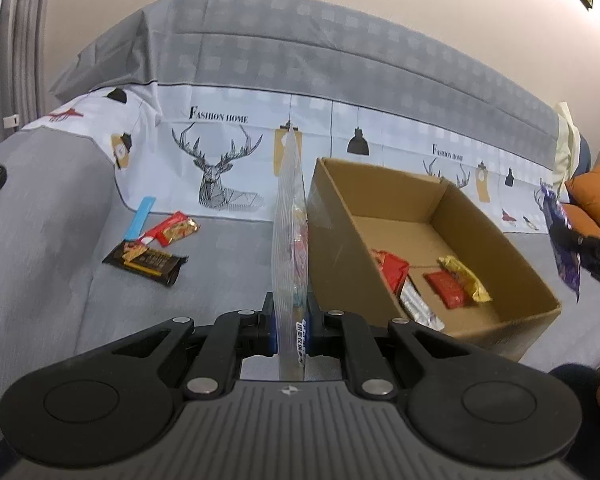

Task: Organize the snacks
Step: 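Lift the candy bag and purple candy stick and carry them over the box, then lower both grippers into the box and open them to drop the snacks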

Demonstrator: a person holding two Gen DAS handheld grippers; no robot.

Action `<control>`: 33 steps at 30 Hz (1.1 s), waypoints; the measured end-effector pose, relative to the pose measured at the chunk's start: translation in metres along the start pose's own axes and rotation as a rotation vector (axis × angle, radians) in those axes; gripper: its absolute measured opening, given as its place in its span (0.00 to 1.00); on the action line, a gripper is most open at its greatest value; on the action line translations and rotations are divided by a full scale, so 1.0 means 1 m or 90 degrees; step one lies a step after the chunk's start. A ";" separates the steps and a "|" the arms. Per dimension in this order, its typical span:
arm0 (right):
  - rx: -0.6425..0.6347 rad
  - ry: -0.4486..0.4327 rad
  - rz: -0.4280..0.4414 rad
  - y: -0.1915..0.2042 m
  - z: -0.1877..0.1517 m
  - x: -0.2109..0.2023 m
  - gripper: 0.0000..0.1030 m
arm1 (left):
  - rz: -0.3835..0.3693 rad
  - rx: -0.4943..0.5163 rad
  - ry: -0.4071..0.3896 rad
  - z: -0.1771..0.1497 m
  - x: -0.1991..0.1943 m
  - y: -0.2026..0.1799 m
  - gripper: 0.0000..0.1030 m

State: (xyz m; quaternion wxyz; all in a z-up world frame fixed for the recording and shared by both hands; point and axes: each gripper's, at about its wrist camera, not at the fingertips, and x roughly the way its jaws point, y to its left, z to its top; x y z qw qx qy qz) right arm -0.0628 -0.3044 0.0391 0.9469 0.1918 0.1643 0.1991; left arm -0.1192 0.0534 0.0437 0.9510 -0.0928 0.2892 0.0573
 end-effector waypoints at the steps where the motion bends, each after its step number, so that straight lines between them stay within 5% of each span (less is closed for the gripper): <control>1: -0.001 0.000 0.001 0.001 0.000 0.000 0.18 | -0.001 0.000 -0.003 0.004 0.001 -0.002 0.12; 33: 0.055 -0.015 -0.071 -0.012 0.002 0.035 0.18 | -0.115 0.011 -0.053 0.103 0.025 -0.085 0.12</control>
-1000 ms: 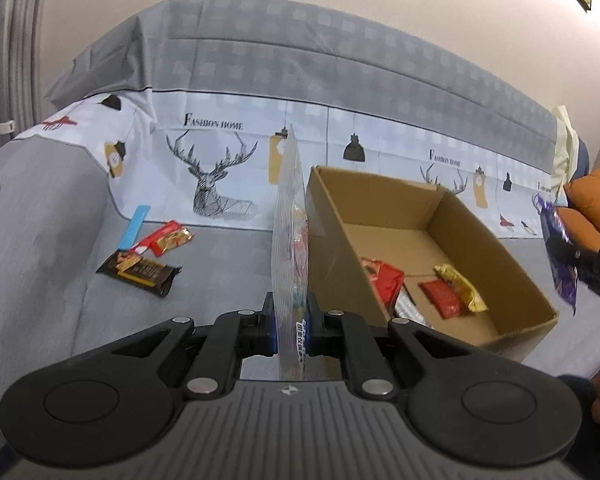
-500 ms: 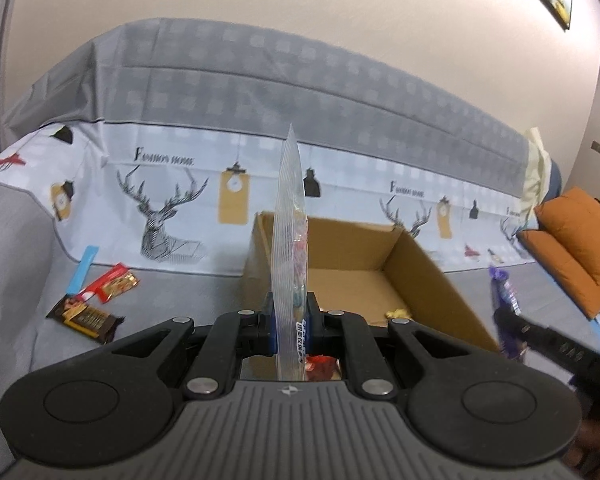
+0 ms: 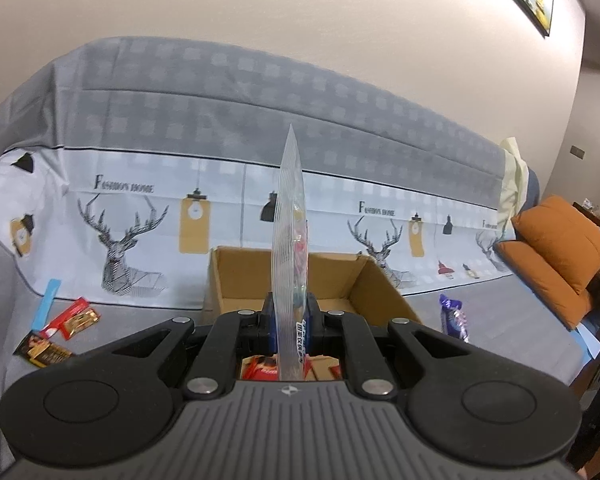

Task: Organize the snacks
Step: 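Lower both grippers into the box and open them to drop the snacks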

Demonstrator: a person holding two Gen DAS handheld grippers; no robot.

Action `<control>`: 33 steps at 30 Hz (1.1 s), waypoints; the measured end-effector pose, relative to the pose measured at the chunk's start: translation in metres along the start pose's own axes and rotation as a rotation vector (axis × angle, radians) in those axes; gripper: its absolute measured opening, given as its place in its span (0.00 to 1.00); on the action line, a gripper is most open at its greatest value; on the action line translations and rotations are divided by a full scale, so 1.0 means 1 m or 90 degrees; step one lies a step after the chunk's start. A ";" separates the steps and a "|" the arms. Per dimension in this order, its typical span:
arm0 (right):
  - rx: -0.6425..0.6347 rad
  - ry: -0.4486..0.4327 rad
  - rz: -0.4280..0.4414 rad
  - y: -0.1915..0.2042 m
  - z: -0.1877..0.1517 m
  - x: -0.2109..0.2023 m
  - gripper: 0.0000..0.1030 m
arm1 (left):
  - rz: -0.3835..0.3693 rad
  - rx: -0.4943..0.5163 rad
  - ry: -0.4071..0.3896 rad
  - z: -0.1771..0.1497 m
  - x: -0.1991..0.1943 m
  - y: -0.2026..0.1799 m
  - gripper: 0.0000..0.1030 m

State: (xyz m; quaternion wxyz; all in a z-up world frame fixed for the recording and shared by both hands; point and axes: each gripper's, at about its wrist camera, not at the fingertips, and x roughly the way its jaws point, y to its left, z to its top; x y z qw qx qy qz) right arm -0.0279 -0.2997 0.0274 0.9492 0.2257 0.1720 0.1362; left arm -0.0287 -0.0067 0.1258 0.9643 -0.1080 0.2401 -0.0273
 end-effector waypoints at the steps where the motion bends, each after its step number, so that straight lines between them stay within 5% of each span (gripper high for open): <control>1: 0.003 0.000 0.000 -0.001 0.000 0.001 0.18 | -0.004 0.001 0.000 0.003 0.003 -0.003 0.12; 33: -0.052 0.005 0.020 0.007 -0.001 0.009 0.18 | -0.064 0.054 0.010 0.063 0.106 -0.082 0.12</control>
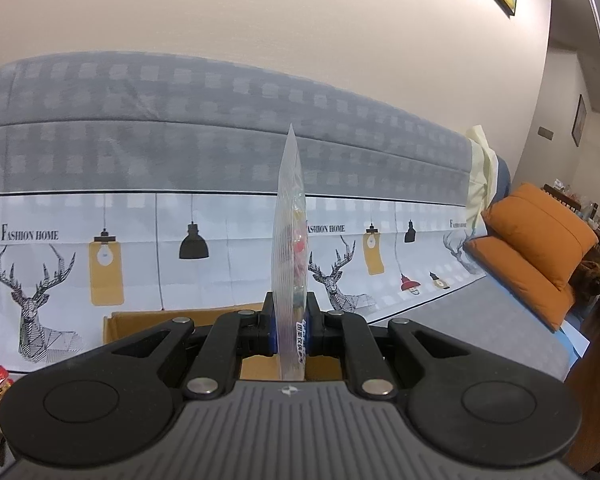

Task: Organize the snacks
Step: 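Lower both grippers into the box and open them to drop the snacks, then move the left gripper to the chocolate bar while the right gripper grasps the small gold packet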

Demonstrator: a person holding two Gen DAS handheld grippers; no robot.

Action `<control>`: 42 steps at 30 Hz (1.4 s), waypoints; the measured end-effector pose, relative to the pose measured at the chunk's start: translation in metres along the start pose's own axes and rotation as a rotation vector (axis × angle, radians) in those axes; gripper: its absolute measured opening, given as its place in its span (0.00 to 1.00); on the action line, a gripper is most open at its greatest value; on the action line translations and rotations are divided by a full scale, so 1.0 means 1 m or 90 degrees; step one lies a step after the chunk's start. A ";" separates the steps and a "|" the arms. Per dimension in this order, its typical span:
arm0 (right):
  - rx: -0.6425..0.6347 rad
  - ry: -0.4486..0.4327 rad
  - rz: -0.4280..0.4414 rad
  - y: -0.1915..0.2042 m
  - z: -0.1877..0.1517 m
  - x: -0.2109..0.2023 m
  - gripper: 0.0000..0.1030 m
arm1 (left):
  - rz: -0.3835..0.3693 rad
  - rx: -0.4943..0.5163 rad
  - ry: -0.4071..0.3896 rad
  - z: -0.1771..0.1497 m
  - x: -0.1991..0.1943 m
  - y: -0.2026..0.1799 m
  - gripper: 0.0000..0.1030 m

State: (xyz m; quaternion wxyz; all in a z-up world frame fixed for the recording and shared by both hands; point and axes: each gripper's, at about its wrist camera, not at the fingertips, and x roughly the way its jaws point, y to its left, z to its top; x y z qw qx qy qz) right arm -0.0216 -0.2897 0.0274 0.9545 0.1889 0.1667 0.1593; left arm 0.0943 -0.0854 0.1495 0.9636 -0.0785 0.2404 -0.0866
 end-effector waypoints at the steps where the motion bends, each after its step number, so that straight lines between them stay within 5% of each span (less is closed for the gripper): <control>1: -0.005 0.000 0.000 0.001 0.000 0.001 0.18 | -0.002 0.003 0.001 0.001 0.003 -0.001 0.12; 5: -0.022 0.006 -0.007 0.004 -0.001 0.006 0.19 | -0.014 0.028 0.010 0.003 0.013 -0.006 0.14; 6: -0.025 0.004 -0.013 0.004 -0.001 0.007 0.20 | -0.015 0.037 0.015 0.002 0.014 -0.007 0.21; 7: -0.025 0.002 -0.022 0.004 0.000 0.008 0.22 | -0.015 0.044 0.019 0.000 0.015 -0.007 0.39; 9: -0.016 0.008 -0.026 0.003 0.000 0.010 0.45 | -0.016 0.048 0.012 -0.005 0.009 -0.001 0.49; 10: -0.015 0.007 -0.028 0.003 0.001 0.010 0.52 | -0.014 0.050 0.011 -0.009 0.006 0.003 0.49; 17: -0.021 0.008 -0.038 0.005 0.000 0.009 0.53 | 0.046 0.019 0.024 -0.072 -0.041 0.061 0.46; 25: -0.046 0.028 -0.041 0.014 -0.002 0.008 0.58 | 0.120 0.028 0.105 -0.169 -0.097 0.142 0.21; 30: -0.072 0.036 -0.046 0.023 -0.006 0.008 0.57 | 0.174 -0.075 0.078 -0.174 -0.118 0.206 0.18; 35: -0.112 0.060 -0.044 0.036 -0.011 0.013 0.25 | 0.227 -0.247 0.054 -0.185 -0.110 0.264 0.19; 38: -0.135 0.070 -0.051 0.042 -0.014 0.014 0.23 | 0.246 -0.323 0.036 -0.190 -0.104 0.285 0.19; 42: -0.129 0.081 -0.059 0.043 -0.014 0.016 0.23 | 0.302 -0.363 0.065 -0.194 -0.083 0.297 0.32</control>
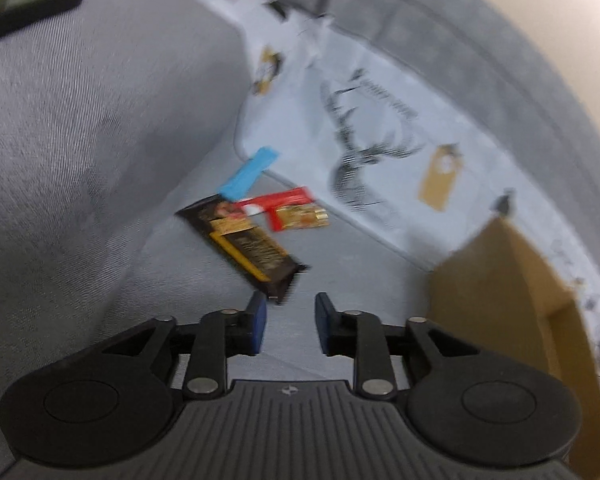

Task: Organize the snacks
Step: 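Move the left gripper to the chocolate bar while the right gripper grasps the small gold packet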

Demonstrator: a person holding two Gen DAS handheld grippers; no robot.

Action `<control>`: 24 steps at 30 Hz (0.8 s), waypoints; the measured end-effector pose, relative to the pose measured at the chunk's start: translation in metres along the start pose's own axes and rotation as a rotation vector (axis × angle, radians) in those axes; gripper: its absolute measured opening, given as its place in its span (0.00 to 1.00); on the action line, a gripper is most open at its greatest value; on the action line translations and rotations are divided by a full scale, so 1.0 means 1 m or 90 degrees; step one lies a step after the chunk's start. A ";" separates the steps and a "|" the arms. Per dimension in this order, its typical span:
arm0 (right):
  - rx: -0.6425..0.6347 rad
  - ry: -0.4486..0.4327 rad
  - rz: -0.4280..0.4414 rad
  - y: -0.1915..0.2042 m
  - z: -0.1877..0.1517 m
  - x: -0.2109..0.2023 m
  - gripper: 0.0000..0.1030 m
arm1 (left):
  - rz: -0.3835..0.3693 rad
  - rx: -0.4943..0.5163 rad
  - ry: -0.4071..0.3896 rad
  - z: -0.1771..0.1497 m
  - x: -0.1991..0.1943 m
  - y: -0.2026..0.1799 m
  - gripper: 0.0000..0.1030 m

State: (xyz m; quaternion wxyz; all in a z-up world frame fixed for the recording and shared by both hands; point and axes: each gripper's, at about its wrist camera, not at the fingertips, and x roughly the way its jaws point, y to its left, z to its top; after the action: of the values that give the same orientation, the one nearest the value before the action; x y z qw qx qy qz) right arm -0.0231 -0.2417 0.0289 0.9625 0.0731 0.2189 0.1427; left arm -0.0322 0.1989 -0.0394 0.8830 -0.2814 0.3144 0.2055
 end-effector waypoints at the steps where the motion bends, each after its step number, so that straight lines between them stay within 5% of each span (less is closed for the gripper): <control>1: 0.001 0.003 -0.002 0.000 0.000 0.001 0.24 | 0.024 -0.010 0.003 0.001 0.005 0.001 0.39; 4: -0.005 0.012 -0.005 0.003 0.000 0.004 0.24 | 0.088 -0.066 0.018 0.010 0.024 0.006 0.60; 8: -0.027 0.029 -0.014 0.008 -0.001 0.013 0.24 | 0.121 -0.124 0.024 0.021 0.038 0.013 0.61; 12: -0.034 0.042 -0.020 0.010 0.000 0.021 0.24 | 0.132 -0.108 0.014 0.031 0.050 -0.002 0.76; 17: -0.049 0.051 -0.028 0.018 -0.001 0.027 0.24 | 0.191 -0.058 0.040 0.032 0.078 -0.024 0.77; 20: -0.075 0.054 -0.032 0.023 -0.002 0.032 0.24 | 0.219 -0.048 0.048 0.027 0.085 -0.027 0.73; 22: -0.092 0.060 -0.031 0.027 -0.001 0.035 0.24 | 0.211 -0.034 0.048 0.024 0.081 -0.032 0.36; 24: -0.119 0.066 -0.025 0.036 -0.001 0.039 0.24 | 0.217 -0.024 0.045 0.021 0.075 -0.036 0.29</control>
State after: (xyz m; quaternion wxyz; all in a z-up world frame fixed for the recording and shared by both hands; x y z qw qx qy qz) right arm 0.0014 -0.1953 0.0202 0.9552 -0.0288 0.2551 0.1474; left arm 0.0507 0.1986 -0.0630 0.8183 -0.2476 0.3844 0.3483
